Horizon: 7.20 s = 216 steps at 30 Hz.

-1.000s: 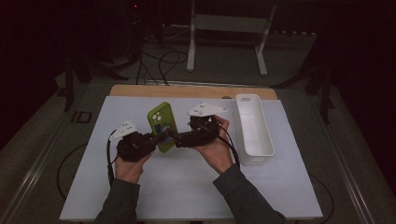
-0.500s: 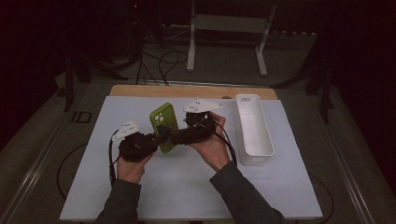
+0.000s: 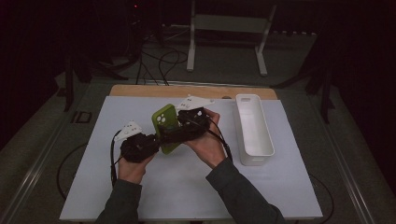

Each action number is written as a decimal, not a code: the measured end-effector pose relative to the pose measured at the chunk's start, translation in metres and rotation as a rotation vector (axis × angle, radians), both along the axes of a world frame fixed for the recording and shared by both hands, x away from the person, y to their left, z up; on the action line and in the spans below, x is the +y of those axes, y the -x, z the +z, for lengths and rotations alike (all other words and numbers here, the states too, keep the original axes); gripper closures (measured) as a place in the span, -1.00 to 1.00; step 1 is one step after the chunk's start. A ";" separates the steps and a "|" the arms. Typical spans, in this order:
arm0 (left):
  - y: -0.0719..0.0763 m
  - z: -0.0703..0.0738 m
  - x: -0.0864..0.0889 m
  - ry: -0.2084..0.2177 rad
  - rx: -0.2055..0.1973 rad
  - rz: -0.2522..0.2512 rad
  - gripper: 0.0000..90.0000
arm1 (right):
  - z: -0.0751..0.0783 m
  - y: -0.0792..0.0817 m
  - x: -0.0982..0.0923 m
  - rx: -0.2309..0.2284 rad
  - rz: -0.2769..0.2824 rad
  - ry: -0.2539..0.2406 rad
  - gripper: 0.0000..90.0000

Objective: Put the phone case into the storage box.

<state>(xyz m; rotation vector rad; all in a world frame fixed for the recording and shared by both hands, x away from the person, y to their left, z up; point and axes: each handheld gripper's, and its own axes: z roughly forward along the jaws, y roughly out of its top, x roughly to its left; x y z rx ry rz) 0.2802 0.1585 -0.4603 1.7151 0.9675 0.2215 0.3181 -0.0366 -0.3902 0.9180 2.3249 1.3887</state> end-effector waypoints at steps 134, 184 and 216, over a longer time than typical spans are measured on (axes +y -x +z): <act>0.011 -0.013 -0.026 -0.240 -0.060 0.028 -0.94 | 0.008 -0.016 -0.003 0.130 -0.030 0.136 -0.66; 0.026 -0.026 0.006 -0.254 -0.068 0.027 -1.00 | 0.014 -0.036 -0.029 0.140 -0.135 0.146 -0.66; 0.035 -0.031 0.016 -0.270 -0.091 0.019 -1.00 | 0.018 -0.046 -0.043 0.150 -0.188 0.147 -0.66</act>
